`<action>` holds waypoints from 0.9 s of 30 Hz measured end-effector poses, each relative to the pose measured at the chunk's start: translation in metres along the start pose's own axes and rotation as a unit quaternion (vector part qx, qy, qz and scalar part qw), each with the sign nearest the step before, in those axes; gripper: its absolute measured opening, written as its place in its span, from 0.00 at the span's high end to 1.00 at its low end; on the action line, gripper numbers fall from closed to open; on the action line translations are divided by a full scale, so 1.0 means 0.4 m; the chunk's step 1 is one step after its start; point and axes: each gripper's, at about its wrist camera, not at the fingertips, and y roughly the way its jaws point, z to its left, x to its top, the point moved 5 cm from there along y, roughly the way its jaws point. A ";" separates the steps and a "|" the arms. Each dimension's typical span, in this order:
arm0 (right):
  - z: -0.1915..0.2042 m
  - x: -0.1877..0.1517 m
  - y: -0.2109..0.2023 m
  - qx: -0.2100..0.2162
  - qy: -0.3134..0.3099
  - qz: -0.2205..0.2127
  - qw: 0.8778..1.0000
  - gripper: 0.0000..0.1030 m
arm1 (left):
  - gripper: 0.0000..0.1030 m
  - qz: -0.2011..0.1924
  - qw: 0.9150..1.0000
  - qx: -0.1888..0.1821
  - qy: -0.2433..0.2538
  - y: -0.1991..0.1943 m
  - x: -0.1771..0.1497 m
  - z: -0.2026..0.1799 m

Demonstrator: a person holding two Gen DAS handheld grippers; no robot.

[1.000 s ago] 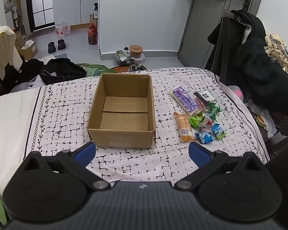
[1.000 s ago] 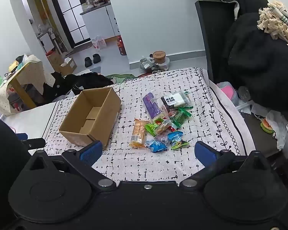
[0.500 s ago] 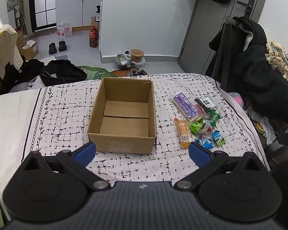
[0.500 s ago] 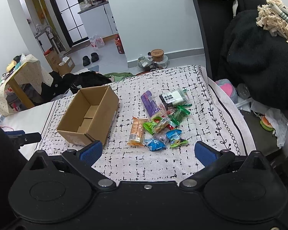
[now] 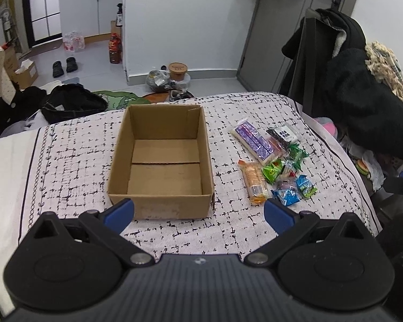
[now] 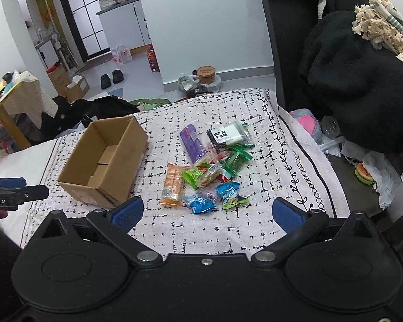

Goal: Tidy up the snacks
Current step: 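Move both tools toward the snack pile beside the cardboard box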

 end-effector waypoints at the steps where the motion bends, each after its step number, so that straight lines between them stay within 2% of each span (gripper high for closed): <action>1: -0.001 -0.001 0.006 -0.002 0.001 0.001 1.000 0.00 | 0.01 0.001 1.000 -0.002 0.004 0.007 0.002 -0.003; 13: 0.003 -0.014 0.085 -0.025 0.007 0.012 1.000 0.02 | 0.02 0.017 0.999 -0.028 0.035 0.104 0.035 -0.029; 21: -0.016 -0.004 0.153 -0.032 0.039 0.030 0.998 0.20 | 0.04 0.015 0.997 -0.053 0.060 0.168 0.076 -0.060; 27: -0.033 0.010 0.199 -0.040 0.049 0.038 0.997 0.30 | 0.13 0.027 0.993 -0.075 0.085 0.225 0.091 -0.097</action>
